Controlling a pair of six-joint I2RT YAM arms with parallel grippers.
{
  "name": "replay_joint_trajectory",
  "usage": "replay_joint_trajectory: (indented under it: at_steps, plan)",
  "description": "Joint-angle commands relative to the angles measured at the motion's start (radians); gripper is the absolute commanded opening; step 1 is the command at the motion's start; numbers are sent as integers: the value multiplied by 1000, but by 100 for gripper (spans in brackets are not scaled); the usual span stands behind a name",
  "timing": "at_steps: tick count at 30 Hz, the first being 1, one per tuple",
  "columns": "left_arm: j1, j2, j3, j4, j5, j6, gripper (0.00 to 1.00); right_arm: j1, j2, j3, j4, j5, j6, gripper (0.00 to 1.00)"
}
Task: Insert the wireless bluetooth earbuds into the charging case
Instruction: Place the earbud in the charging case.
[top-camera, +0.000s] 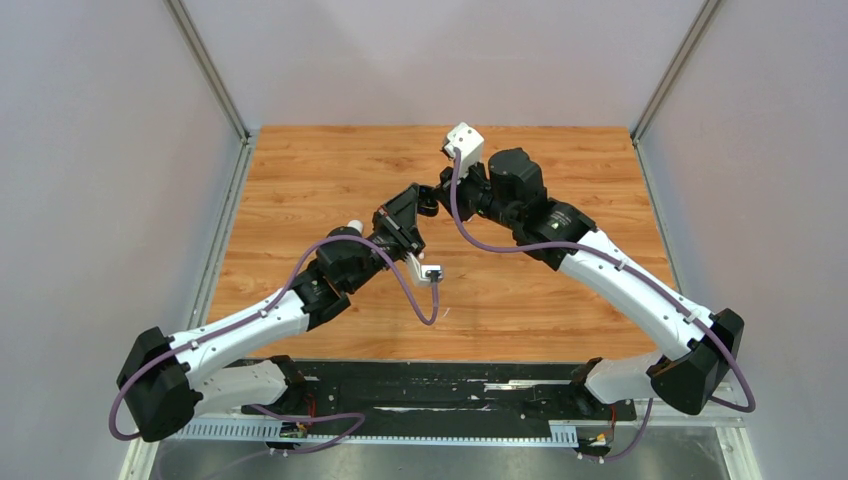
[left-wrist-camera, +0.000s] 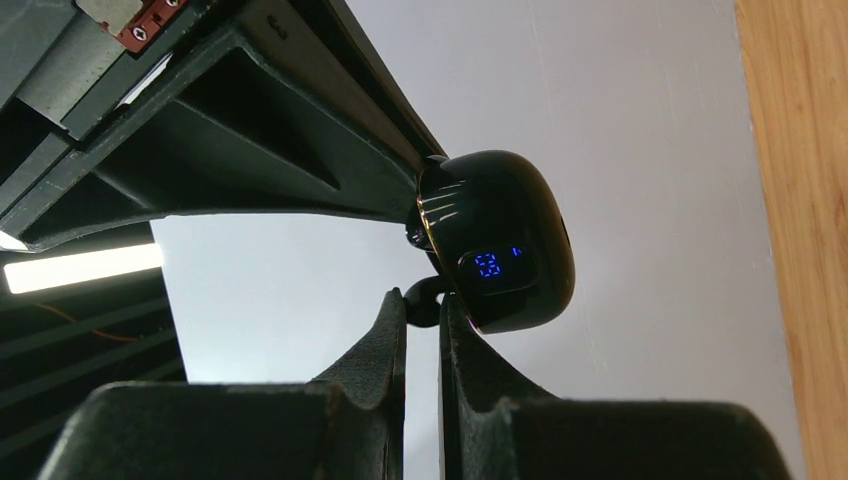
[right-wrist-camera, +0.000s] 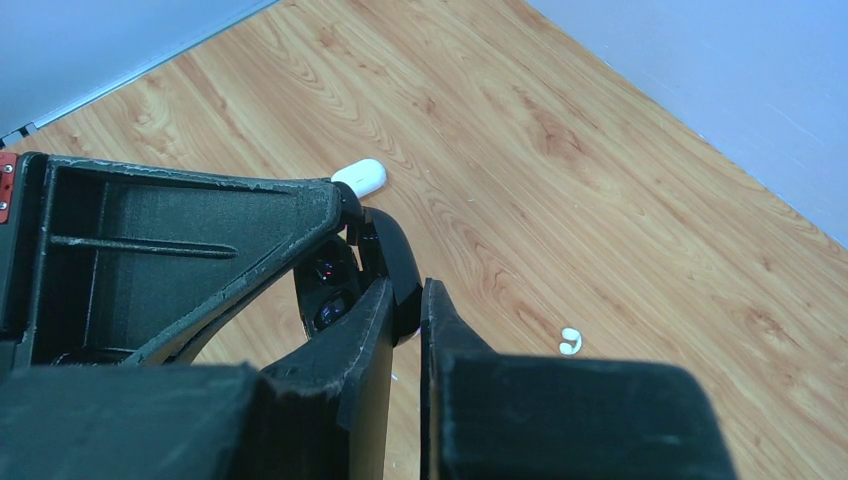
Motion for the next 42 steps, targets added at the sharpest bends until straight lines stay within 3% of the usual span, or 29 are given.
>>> replay_joint_trajectory:
  at_steps: [1, 42]
  plan:
    - [-1, 15, 11, 76, 15, 23, 0, -5, -2, 51, 47, -18, 2, 0]
    - [-2, -35, -20, 47, 23, -30, 0, -6, 0, 52, 78, 23, -22, 0]
